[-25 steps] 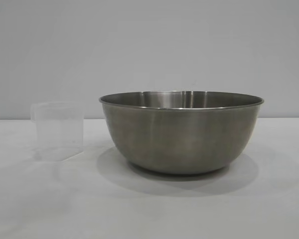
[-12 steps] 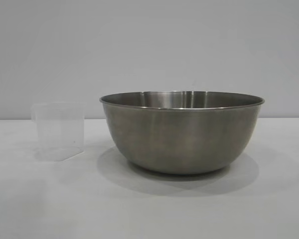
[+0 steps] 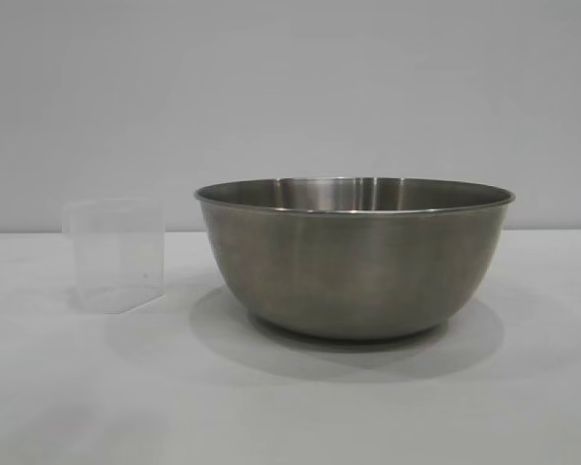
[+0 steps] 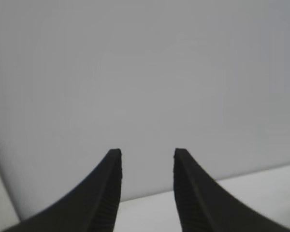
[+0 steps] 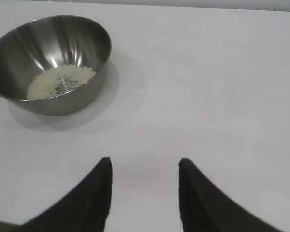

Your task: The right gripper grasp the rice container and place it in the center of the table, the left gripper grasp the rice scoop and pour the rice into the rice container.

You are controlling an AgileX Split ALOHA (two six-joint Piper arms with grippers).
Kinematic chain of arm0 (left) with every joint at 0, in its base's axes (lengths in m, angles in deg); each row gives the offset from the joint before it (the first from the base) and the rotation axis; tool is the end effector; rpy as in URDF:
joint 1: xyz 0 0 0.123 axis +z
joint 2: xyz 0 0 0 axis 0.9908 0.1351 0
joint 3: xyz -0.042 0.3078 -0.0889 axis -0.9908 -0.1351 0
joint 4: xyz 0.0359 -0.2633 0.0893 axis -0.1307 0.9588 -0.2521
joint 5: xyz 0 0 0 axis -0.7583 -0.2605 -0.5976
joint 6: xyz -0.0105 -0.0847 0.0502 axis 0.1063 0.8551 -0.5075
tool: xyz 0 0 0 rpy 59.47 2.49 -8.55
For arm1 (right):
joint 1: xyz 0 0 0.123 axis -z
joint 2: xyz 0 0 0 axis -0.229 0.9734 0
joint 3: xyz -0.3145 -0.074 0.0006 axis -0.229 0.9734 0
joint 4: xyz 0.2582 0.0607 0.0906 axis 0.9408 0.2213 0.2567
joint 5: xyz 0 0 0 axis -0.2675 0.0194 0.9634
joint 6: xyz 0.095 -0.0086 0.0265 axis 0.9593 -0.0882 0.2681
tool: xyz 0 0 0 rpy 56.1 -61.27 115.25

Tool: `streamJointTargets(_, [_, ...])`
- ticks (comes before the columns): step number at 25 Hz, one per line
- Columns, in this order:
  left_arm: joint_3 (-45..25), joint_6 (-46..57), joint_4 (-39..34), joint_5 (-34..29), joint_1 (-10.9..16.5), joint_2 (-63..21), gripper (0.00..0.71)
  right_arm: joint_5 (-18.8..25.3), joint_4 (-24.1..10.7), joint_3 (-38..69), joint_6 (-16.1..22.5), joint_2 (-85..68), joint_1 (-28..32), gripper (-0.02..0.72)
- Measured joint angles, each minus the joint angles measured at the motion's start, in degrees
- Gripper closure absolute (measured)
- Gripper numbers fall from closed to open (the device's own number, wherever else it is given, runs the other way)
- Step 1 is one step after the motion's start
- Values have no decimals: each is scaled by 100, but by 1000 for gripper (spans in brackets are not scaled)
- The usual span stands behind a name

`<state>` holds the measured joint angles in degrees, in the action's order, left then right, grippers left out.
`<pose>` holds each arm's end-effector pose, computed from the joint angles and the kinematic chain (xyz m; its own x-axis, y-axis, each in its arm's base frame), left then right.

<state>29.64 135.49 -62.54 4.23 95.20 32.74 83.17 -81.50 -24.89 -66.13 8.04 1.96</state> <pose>0.0582 -0.0291 0.3012 0.1422 0.1862 -0.9722 0.1800 0.9609 0.2104 -0.0109 0.0040 0.2777 -0.5450 -0.0956 -0.8330 -0.2388 0.9700 0.0449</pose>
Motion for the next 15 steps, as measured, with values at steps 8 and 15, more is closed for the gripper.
streamJointTargets(8, [0,712,-192,573,0,-319,494,0,0,0,0,0,0,440])
streamJointTargets(15, [0,792,-192,834,0,-319,494,0,0,0,0,0,0,440])
